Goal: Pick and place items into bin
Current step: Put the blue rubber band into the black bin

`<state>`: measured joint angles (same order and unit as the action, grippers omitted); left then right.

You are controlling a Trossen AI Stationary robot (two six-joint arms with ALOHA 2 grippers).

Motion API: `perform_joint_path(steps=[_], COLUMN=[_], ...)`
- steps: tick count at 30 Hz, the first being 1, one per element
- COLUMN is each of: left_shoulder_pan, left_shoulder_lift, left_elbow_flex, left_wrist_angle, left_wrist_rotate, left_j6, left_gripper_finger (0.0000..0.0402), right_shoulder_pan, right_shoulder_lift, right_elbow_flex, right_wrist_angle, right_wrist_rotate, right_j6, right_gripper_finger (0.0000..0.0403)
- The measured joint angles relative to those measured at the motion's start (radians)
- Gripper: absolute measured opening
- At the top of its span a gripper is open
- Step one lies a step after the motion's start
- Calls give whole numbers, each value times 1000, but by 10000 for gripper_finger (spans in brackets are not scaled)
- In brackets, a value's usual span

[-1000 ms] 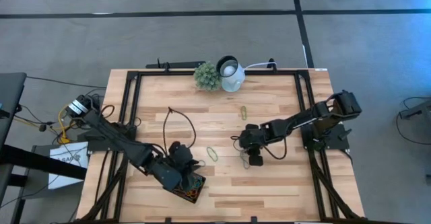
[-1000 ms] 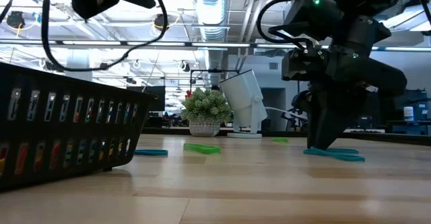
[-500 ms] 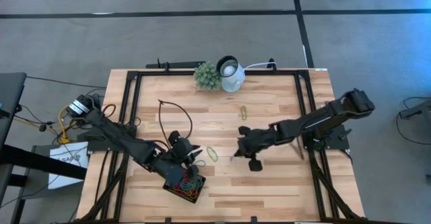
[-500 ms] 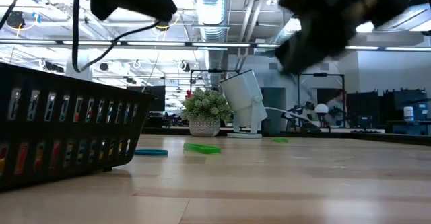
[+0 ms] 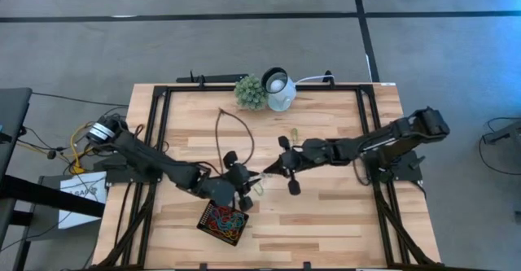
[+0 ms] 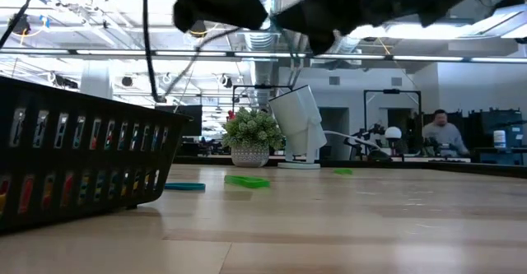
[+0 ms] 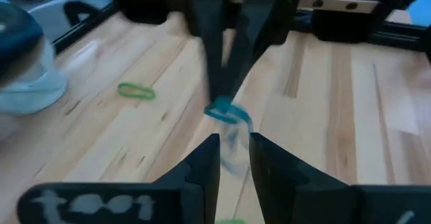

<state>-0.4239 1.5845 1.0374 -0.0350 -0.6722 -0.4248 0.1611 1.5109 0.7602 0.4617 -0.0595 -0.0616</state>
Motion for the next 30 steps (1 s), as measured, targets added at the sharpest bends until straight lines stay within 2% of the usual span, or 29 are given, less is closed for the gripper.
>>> perform_joint_path(steps=[2,11,15,18,23,30], left_shoulder_pan=[16,51,54,55,52,6], left_shoulder_lift=[14,23,21,21,21,-33], left_elbow_flex=[0,-2,1,1,1,2], left_wrist_angle=[35,-44,-98,-112,-135,-269], left_wrist_rotate=[23,37,36,37,40,41], left_j6=[29,5,2,3,11,-69], left_gripper_finger=[70,68,37,7,2,0], right_shoulder_pan=[-3,-30,-35,-35,-34,-15], right_shoulder_lift=[37,111,112,111,109,31], right_elbow_flex=[20,38,41,43,43,46], right_wrist_angle=[19,48,57,60,51,-126], right_wrist_rotate=[-3,-4,-3,-3,-4,-5], right_j6=[0,0,0,0,1,45], right_gripper_finger=[1,0,4,18,55,88])
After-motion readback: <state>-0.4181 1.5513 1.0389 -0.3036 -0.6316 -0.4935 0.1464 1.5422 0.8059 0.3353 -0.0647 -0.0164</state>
